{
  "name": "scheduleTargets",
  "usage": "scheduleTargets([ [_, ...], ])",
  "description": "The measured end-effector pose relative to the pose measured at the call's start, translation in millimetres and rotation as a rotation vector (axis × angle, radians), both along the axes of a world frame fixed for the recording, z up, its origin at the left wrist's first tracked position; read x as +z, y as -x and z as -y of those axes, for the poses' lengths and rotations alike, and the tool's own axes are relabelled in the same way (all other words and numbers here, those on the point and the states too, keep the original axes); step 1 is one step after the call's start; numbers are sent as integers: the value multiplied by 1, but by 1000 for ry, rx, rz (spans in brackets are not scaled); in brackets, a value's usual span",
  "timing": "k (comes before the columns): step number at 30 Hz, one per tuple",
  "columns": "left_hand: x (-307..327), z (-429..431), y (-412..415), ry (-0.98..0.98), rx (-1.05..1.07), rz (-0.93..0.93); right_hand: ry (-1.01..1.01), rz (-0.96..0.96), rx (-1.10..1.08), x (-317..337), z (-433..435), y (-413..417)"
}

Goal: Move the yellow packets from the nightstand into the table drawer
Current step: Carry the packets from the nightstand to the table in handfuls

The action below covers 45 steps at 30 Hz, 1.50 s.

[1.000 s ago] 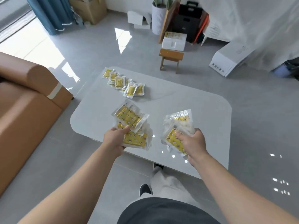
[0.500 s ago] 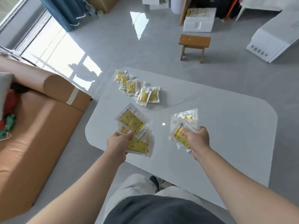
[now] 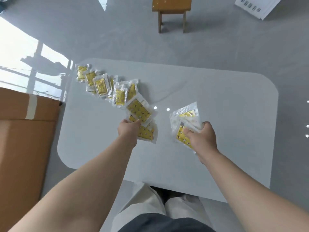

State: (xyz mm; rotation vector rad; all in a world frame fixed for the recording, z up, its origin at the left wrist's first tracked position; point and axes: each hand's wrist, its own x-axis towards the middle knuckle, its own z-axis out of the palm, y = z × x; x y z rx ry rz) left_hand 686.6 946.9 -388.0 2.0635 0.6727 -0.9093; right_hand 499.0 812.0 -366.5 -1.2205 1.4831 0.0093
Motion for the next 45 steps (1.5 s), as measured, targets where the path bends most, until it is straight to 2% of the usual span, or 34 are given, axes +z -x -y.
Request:
scheduleTargets([
  [7, -99, 71, -63, -52, -247, -58, 5, -6, 57, -45, 19, -29],
  [12, -149, 93, -100, -101, -399, -11, -32, 7, 230, -76, 35, -54],
  [17, -174, 96, -114, -410, -903, 280, -130, 53, 397, -91, 48, -72],
  [20, -171, 90, -106, -478, -1012, 396, -172, 56, 546, -93, 53, -86],
  [23, -160, 71, -100, -458, -1048, 442, -277, 109, 621, -94, 60, -100],
  [27, -146, 25, -96, -295, -926, 447, -426, 176, 613, -106, 73, -131],
  [32, -150, -21, -90, -219, -816, 401, -231, 19, 740, -144, 87, -175],
  [37, -169, -31, -86, -163, -773, 360, 5, -181, 844, -185, 104, -207],
  [45, -192, -11, -78, -62, -874, 313, 176, -543, 975, -226, 93, -228],
])
